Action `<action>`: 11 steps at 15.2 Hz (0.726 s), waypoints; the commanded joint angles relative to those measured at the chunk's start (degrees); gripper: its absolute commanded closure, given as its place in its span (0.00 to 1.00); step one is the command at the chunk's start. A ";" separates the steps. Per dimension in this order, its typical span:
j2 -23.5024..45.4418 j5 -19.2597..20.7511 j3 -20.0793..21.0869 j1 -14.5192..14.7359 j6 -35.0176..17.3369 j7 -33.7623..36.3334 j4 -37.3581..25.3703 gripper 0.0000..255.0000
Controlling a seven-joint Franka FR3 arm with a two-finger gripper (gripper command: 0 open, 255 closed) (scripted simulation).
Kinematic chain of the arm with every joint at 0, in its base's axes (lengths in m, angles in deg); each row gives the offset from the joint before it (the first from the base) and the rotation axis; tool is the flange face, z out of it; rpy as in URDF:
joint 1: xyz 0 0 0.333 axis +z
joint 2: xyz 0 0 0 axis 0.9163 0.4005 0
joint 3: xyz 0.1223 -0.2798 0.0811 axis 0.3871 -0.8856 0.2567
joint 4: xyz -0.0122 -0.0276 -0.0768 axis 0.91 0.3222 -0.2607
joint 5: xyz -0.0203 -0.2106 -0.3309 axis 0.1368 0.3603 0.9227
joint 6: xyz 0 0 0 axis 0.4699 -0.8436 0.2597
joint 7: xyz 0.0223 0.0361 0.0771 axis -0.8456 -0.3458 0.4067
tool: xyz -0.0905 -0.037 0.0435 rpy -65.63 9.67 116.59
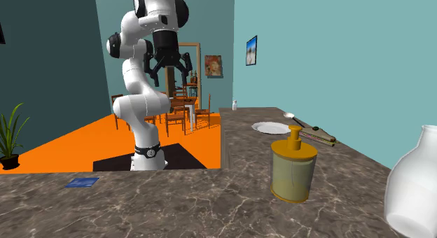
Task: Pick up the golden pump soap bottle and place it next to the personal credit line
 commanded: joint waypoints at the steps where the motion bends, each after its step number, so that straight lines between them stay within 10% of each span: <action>1: 0.00 0.00 0.00 0.00 0.00 0.00 0.00 0.00; 11: 19.10 -3.09 8.27 1.44 -9.32 8.86 -9.20 0.00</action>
